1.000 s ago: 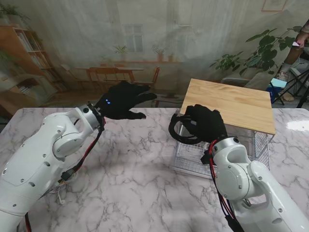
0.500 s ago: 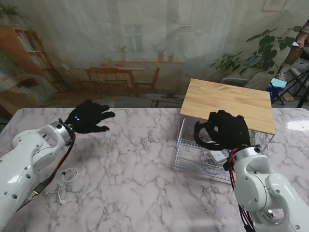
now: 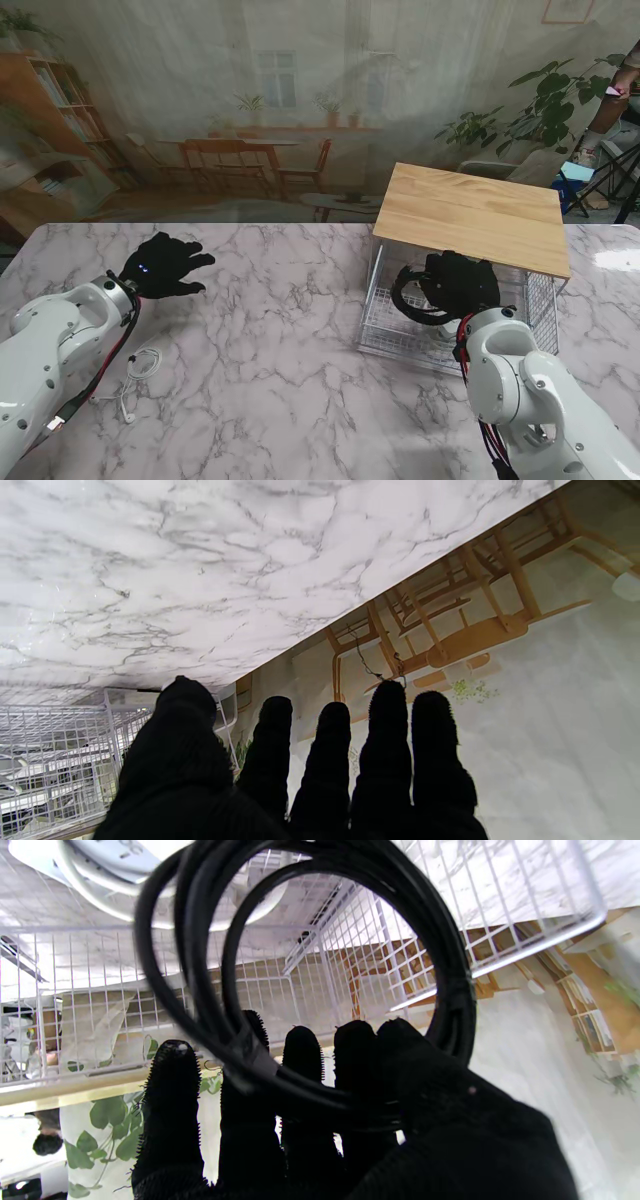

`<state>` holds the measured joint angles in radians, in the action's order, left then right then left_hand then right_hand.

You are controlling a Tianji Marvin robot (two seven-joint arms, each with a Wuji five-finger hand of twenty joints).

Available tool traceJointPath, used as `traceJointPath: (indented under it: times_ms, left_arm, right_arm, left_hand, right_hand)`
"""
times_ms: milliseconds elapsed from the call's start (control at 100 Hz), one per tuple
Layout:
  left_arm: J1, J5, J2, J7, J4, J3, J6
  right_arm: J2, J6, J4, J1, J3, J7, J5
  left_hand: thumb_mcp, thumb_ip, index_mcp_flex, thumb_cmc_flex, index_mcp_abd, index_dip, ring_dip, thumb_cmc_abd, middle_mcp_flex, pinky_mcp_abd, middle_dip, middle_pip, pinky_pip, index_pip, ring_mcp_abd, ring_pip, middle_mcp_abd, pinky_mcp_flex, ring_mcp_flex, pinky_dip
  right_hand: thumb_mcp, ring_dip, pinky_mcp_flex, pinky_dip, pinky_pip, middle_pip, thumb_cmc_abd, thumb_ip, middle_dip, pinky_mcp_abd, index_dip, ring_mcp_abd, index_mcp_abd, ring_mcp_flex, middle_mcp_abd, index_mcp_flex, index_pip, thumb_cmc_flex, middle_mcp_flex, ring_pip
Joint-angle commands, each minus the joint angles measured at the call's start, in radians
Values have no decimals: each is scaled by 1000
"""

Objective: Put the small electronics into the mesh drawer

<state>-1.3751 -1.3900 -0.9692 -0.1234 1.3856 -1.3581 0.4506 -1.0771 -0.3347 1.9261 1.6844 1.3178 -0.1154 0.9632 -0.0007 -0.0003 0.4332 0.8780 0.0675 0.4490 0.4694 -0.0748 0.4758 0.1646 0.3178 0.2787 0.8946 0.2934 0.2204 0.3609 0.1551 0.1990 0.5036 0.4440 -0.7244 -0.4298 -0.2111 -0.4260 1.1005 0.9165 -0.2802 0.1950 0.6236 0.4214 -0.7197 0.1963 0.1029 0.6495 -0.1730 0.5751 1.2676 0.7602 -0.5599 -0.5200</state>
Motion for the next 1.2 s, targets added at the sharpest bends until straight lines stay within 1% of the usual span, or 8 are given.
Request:
traceJointPath:
  times_ms: [0,350,590,700,780,850,940,1190]
  left_arm:
    - [-3,1,4,17,-14,3,-6]
    - [-8,9,3,43,-11,4,-7]
    - [-13,14,2,62,-6,3,-6]
    - [-15,15,2,71,-4,2,-5]
    - [-18,17,2,81,0,0,-5]
    - [-22,20,2,92,4,-3,-6]
    - [-27,27,0,110,11,-7,-6]
    - [-32,37,0,139,18,-13,-3]
  right_arm:
    - [0,-11,-15,-13,-11,-14,3]
    - [16,-55,-64,-84,-64,-123,35]
    - [23,-91,-132,-148,-114,-162,73]
    - [25,-107,-159,-169,-131,-172,78]
    - [25,-114,-178,-180,-138,-169,84]
    - [25,-117,-191,-186,-142,-162,83]
    - [23,-122,-204,-188,-143,-143,82]
    - [16,-129,-211,-176,-127,-91,87]
  left_hand:
    - [-10,6,33,27,12,10,15,43,22,38,15,-1,17,4,7,9,4,-9,5,14]
    - [-11,6,31,23,11,10,17,44,17,38,16,-4,15,0,10,7,7,-13,1,13]
    - [-11,7,30,23,11,10,17,46,13,39,15,-7,13,-2,12,4,8,-16,-2,13]
    - [-11,7,28,22,10,10,17,47,11,40,14,-9,12,-4,11,3,8,-17,-3,13]
    - [-11,7,26,21,11,9,16,47,7,39,13,-11,11,-6,11,2,9,-19,-6,12]
    - [-11,8,21,21,12,8,15,47,0,39,11,-16,8,-10,11,-1,11,-22,-10,11]
    - [-11,8,16,20,13,6,13,48,-17,37,5,-28,3,-16,12,-6,17,-24,-14,9]
    - [-11,9,4,15,15,-2,2,49,-56,35,-36,-68,-12,-36,12,-18,30,-30,-22,2]
  right_hand:
    - [-68,-13,-3,-12,23,18,1,1,13,-26,-13,-2,-79,22,9,24,19,31,-17,-83]
    - [-71,-14,-7,-10,30,6,1,2,6,-30,-4,3,-84,25,5,24,9,22,-23,-87]
    - [-16,-10,1,-7,30,-12,37,-5,-2,-44,29,-4,-112,14,18,7,-35,14,-15,-76]
    - [27,-2,19,-5,17,-61,52,-20,-27,-50,203,-6,-68,-19,18,-43,-177,-6,22,-46]
    - [54,10,34,-5,3,-122,70,-45,-73,-53,320,-3,-25,-57,11,-73,-319,-78,65,-13]
    - [49,38,57,-4,-19,-178,100,-125,-151,-52,283,-6,7,-99,4,-77,-542,-207,123,43]
    - [77,71,76,4,-44,-236,100,-137,-217,-53,291,-3,28,-139,1,-141,-674,-249,180,109]
    - [97,92,82,6,-55,-256,180,-124,-282,-52,299,-2,-9,-144,1,-194,-726,-123,214,148]
